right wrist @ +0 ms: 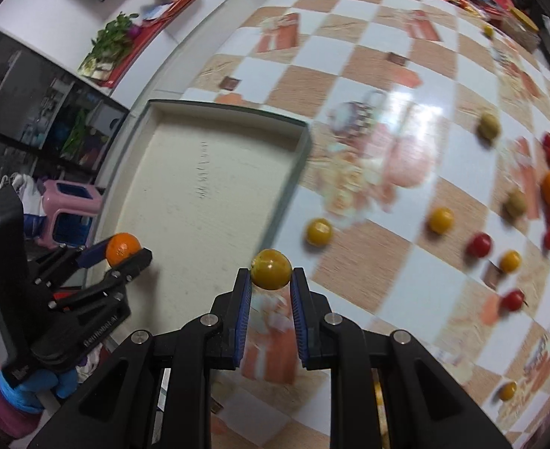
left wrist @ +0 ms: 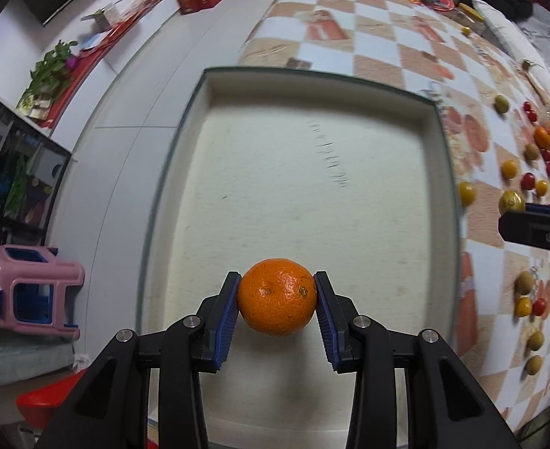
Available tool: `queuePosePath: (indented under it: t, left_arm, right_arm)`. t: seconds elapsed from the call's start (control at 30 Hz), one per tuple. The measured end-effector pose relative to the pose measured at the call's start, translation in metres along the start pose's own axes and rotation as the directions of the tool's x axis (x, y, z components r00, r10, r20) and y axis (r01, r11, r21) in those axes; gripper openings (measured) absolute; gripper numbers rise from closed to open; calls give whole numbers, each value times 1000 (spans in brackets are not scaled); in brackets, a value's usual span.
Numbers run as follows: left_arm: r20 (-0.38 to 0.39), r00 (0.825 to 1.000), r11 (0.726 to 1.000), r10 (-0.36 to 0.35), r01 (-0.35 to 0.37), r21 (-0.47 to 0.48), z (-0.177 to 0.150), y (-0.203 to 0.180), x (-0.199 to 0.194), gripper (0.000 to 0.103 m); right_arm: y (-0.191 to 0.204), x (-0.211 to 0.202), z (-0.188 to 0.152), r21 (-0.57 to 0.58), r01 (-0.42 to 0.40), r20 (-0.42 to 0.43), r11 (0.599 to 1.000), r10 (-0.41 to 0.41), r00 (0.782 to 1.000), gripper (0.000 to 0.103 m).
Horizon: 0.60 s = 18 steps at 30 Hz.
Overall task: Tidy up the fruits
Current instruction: 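Carry both fruits to the white tray and open both grippers to drop them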
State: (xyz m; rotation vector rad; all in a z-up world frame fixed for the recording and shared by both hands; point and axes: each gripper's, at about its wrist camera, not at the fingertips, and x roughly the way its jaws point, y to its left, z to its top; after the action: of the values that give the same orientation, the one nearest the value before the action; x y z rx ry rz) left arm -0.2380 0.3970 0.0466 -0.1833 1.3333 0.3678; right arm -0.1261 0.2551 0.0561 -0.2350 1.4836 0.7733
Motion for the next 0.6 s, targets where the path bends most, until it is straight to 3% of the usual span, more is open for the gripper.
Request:
queuePosePath:
  t: [0.37, 0.5, 0.6]
  left_arm:
    - [-19, 1000, 1000, 25, -25, 15, -11, 14, 21, 42]
    - [-15, 1000, 1000, 17, -17, 14, -17, 14, 19, 74]
    - [2, 1000, 999, 20, -20, 30, -20, 14, 15, 74]
  right_arm:
    - [40, 63, 36, -74, 46, -100, 996, -54, 994, 24]
    - [50, 76, 37, -118, 70, -142, 991, -86, 986, 27]
    - [49, 77, 37, -97, 49, -148, 994, -63, 987, 42]
